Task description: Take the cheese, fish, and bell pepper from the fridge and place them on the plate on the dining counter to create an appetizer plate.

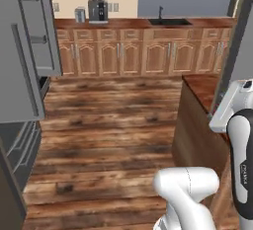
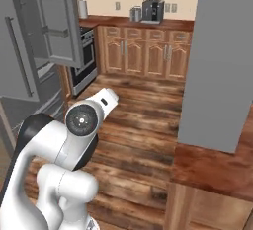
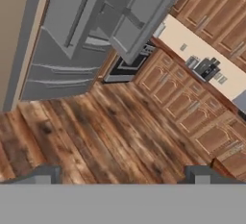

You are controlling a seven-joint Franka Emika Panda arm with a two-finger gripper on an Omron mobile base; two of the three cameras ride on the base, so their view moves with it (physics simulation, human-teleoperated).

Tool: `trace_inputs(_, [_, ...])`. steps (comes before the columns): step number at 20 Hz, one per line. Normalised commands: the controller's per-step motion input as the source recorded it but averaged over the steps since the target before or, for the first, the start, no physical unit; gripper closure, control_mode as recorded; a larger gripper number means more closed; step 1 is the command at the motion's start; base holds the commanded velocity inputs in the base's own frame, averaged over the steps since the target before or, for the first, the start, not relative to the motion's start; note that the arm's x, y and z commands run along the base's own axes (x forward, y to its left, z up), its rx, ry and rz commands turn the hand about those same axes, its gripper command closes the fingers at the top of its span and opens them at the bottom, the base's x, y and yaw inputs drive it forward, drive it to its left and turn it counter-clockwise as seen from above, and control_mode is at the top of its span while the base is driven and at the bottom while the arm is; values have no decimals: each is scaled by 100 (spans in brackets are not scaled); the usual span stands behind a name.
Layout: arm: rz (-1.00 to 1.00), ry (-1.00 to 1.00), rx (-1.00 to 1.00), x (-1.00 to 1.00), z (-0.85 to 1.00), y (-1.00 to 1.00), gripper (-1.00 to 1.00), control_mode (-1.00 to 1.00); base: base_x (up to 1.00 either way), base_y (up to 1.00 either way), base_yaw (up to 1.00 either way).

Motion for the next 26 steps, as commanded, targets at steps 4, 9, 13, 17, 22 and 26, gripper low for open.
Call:
trace_inputs(4, [0,0,0,0,0,0,-100,100,100,80,20])
trace_inputs(9, [0,0,0,0,0,0,-100,100,100,23,19])
trace_inputs(13, [0,0,0,0,0,0,-100,100,96,0,26])
trace_inputs(17, [0,0,0,0,0,0,-100,100,92,-1,31])
trace_inputs(22, [0,0,0,0,0,0,-100,100,97,8,29])
trace_inputs(26, [0,0,0,0,0,0,-100,100,69,28,34])
